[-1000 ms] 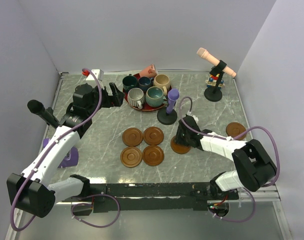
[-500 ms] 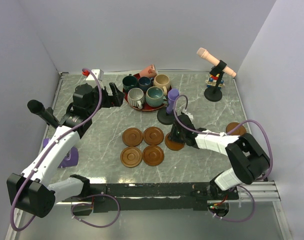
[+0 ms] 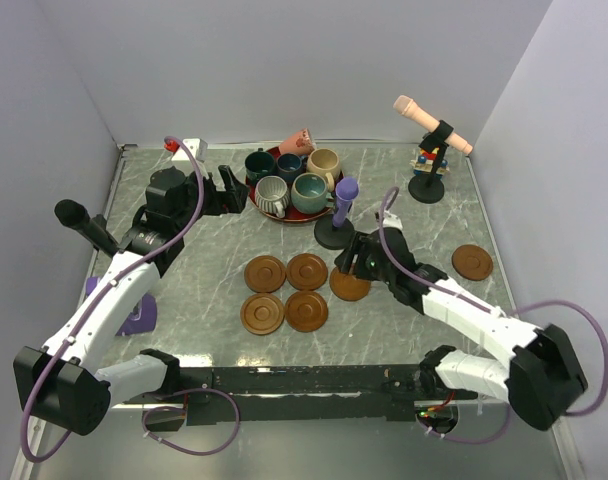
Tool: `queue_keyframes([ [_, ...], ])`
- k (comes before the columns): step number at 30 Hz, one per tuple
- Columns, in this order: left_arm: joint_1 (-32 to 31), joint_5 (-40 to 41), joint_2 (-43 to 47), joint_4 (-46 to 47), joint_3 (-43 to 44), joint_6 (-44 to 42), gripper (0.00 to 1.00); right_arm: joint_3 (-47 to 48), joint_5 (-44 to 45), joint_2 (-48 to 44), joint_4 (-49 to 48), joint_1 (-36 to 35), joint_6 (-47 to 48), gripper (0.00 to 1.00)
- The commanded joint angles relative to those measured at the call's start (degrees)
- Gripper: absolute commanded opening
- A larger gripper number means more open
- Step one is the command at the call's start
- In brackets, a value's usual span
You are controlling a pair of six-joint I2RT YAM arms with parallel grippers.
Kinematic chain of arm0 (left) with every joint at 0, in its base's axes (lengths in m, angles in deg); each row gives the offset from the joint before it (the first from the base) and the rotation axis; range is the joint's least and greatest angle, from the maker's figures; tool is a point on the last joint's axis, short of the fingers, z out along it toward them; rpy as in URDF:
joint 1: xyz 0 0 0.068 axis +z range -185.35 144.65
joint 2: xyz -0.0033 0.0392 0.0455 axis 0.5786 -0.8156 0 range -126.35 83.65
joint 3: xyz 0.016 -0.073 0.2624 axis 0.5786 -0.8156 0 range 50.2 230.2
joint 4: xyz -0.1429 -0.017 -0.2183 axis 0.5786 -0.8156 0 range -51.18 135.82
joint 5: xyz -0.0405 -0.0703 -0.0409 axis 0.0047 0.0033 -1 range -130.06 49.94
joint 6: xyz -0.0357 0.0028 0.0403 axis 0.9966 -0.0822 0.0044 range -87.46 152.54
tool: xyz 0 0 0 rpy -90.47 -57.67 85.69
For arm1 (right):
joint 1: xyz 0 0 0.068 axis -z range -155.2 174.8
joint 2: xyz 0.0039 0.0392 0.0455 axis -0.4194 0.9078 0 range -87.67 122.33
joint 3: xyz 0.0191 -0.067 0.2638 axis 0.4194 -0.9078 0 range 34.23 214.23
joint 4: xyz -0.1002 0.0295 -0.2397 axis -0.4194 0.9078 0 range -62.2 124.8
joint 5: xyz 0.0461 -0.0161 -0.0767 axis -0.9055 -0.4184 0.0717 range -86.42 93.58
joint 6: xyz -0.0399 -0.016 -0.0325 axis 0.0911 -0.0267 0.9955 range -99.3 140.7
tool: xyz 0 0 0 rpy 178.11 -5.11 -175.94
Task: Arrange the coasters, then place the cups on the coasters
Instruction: Move the coaster to the center of the board.
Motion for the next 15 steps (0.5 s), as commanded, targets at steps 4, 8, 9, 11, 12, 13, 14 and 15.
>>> queue_keyframes([
  [4,-0.38,-0.43,0.09,1.84,0.67,-0.01,0.97,1.04,4.71,-5.01,18.31,-0.59,3.02,0.73],
  [8,-0.38,-0.25,0.17,1.84,0.59,-0.01,0.97,-1.85,6.56,-7.2,21.23,-1.2,2.31,0.73],
  [9,-0.38,-0.25,0.17,1.84,0.59,-0.01,0.97,-2.73,6.47,-7.64,21.14,-1.38,2.31,0.73],
  [11,-0.38,-0.16,0.09,1.84,0.59,-0.01,0.97,-4.4,5.77,-8.17,20.53,-1.9,2.14,0.72],
  [12,-0.38,-0.08,0.0,1.84,0.59,-0.01,0.97,-4.76,5.6,-8.17,20.26,-2.6,1.79,0.71],
  [13,-0.46,-0.08,0.0,1.93,0.5,-0.01,0.97,-5.11,5.68,-8.09,20.0,-3.22,1.26,0.7],
  [14,-0.46,0.01,-0.18,1.84,0.5,-0.1,0.97,-5.46,5.94,-7.74,19.65,-3.66,0.82,0.68],
  [15,-0.46,0.1,-0.18,1.84,0.5,-0.1,0.97,-5.64,5.95,-7.12,19.39,-4.01,0.3,0.66],
])
